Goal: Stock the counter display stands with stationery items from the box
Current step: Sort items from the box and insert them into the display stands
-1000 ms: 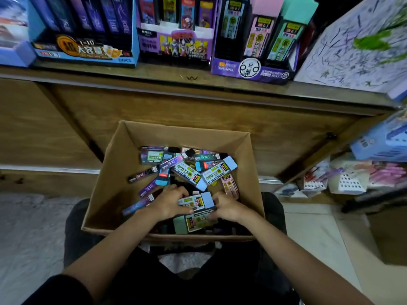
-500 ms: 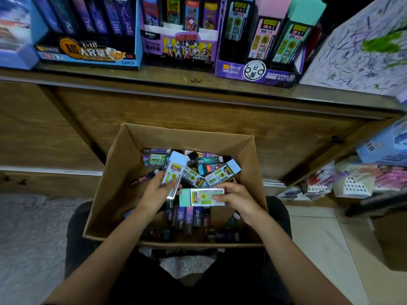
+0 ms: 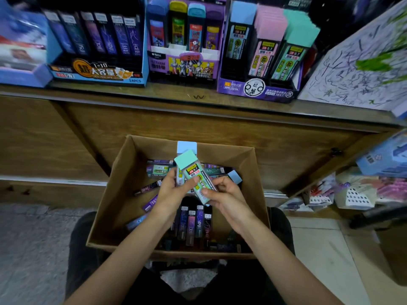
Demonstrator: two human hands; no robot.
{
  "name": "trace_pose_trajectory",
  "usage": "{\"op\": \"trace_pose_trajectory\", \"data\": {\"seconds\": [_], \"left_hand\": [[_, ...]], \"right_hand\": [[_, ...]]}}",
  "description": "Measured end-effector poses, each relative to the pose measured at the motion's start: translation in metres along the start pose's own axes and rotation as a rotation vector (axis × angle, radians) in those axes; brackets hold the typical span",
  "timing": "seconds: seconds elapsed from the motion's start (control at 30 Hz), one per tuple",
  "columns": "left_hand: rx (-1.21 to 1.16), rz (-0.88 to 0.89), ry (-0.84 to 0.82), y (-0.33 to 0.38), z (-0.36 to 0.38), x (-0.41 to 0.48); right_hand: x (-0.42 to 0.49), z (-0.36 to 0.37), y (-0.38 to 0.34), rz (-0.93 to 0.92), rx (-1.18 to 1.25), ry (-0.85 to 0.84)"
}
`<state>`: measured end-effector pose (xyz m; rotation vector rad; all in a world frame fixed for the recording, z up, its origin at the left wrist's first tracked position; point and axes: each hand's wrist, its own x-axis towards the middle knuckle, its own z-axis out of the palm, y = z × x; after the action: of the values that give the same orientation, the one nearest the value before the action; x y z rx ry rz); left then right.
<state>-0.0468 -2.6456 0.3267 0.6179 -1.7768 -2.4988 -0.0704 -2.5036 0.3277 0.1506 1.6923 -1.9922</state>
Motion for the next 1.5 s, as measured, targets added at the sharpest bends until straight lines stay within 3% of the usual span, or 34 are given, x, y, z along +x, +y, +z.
{"op": "trace_pose_trajectory", "data": {"seconds": [0.1, 0.33, 0.77, 1.0, 1.1, 1.33, 1.5], "left_hand": [[0.01, 0.013, -0.025, 0.013, -0.004, -0.002], [0.124, 0.079, -0.106, 0.048, -0.003, -0.009], [0.267, 0.307, -0.214, 0.127, 0.027, 0.01], [0.276, 0.372, -0.245, 0.143, 0.045, 0.015], [0.292, 0.404, -0.231, 0.142, 0.05, 0.014], [0.34, 0.418, -0.196, 0.135, 0.055, 0.013], [0.339, 0.418, -0.213, 0.133, 0.057, 0.01]], "right_hand": [[-0.001, 0.004, -0.018, -0.106, -0.218, 0.016], [0.007, 0.02, -0.09, -0.342, -0.479, 0.004], [0.0, 0.011, -0.191, -0.375, -0.563, -0.138], [-0.013, -0.049, -0.279, -0.649, -0.609, 0.133], [-0.011, -0.07, -0.309, -0.742, -0.744, 0.239], [0.015, -0.091, -0.319, -0.811, -1.06, 0.337], [0.02, -0.089, -0.315, -0.816, -1.142, 0.303]]}}
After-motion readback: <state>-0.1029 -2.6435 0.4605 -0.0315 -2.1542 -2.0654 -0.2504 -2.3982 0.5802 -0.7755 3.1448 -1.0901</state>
